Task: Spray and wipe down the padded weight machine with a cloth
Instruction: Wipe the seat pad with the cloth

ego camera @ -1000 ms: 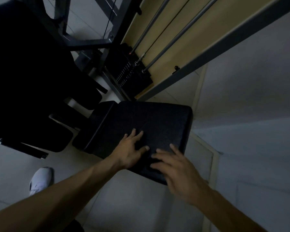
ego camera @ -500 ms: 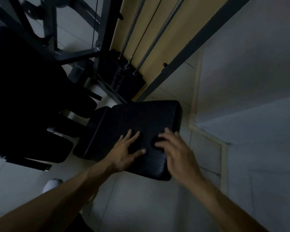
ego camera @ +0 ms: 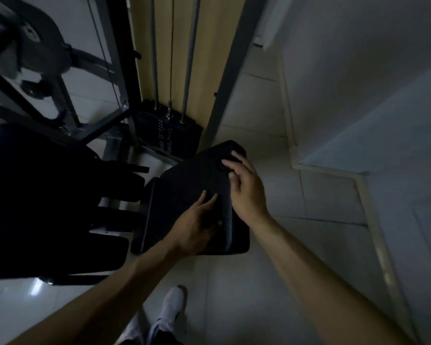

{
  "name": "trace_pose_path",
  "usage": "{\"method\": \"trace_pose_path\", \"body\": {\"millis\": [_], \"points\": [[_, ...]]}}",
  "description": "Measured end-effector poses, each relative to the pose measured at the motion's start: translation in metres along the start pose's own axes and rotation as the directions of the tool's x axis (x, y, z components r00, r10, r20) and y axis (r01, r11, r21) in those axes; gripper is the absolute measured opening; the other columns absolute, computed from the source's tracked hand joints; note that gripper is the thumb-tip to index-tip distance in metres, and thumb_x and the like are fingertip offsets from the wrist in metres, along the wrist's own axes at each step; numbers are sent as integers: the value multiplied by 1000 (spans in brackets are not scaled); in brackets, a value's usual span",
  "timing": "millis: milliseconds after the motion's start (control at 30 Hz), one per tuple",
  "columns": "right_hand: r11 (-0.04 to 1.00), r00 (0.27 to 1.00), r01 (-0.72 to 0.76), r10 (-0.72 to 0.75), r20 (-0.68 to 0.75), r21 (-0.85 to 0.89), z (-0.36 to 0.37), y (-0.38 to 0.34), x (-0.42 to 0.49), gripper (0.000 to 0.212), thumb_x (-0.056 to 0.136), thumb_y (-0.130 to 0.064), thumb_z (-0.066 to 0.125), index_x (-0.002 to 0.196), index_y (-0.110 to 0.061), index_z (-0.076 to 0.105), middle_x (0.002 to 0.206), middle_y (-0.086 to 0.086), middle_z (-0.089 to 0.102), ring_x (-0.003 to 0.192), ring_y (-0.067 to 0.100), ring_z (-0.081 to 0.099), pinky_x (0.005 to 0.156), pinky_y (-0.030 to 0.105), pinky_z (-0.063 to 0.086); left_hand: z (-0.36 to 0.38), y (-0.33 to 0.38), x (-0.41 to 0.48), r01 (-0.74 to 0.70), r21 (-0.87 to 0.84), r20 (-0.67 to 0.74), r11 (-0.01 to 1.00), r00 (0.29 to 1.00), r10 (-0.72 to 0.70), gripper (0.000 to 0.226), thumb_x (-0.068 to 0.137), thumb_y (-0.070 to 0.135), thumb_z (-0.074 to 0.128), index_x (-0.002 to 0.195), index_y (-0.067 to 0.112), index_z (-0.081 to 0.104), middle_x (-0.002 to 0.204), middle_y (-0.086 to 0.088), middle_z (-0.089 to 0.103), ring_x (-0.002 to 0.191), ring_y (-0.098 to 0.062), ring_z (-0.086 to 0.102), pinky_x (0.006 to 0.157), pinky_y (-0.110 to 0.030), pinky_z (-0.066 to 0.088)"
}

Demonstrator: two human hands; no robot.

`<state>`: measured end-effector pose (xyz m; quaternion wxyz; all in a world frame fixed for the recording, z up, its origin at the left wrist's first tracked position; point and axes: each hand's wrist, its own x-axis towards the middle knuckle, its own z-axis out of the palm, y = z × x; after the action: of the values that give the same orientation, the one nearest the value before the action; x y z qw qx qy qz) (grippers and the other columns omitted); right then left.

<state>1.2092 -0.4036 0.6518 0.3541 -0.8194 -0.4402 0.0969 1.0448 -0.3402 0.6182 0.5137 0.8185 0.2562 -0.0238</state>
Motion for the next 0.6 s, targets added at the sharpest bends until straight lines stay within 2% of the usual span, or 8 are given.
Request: {"method": "trace_pose_path", "body": {"millis": [133,200,333,400,433,500,567,600], "points": [[997,993,-55,60,-102,53,1,-8,-88,37,108,-12,47,141,-20,61,163,-9,38,143,-13,32,106,4,35,-1,2,0,-69,117,30,991,997,66,70,102,33,56,161,18,23,160,18,4,154,-11,-2,125,-31,21],[996,990,-51,60,-128,68,-1,-4,-142,38,108,-15,48,144,-21,59,163,-11,38,146,-5,35,108,8,37,-2,6,-1,-9,97,30,995,1000,6,70,103,23,58,161,16,21,163,12,4,152,-11,3,121,-22,18],[973,954,-150,189,-234,177,14,-8,-195,40,104,-10,53,142,-19,61,158,-12,44,143,1,45,107,11,40,-2,10,-1,-92,171,123,981,990,71,62,106,15,50,160,6,21,166,-3,6,154,-21,-1,115,-14,15],[962,926,-200,247,-284,186,23,-18,-177,41,102,-1,56,140,-15,63,155,-2,50,142,0,46,107,10,40,-4,14,-1,-169,303,151,938,980,128,53,111,30,34,152,-4,38,164,-17,19,154,-42,10,122,-32,17],[956,915,-226,274,-297,185,26,-21,-159,40,101,0,57,138,-14,64,153,0,52,139,-2,46,106,8,39,-5,14,0,-212,334,132,918,975,177,63,110,42,25,144,-5,49,159,-27,31,148,-51,24,122,-47,25],[945,887,-272,319,-335,180,25,-27,-119,38,102,-3,57,136,-17,65,147,-2,57,130,-2,51,103,5,40,-9,10,2,-370,375,219,850,926,306,69,110,44,19,131,-6,62,142,-34,52,130,-60,46,103,-65,45],[933,869,-305,355,-344,192,24,-26,-89,37,103,-8,56,137,-21,64,141,-5,62,124,5,59,103,18,49,-11,3,0,-383,388,310,838,911,273,45,110,29,35,148,9,49,156,-20,39,144,-52,31,113,-61,39],[931,858,-309,360,-367,193,25,-27,-84,37,104,-10,56,139,-22,62,140,-5,63,123,7,61,103,24,52,-17,5,-1,-396,431,316,811,908,276,56,108,27,45,158,22,22,166,-6,13,154,-37,10,124,-48,26]]}}
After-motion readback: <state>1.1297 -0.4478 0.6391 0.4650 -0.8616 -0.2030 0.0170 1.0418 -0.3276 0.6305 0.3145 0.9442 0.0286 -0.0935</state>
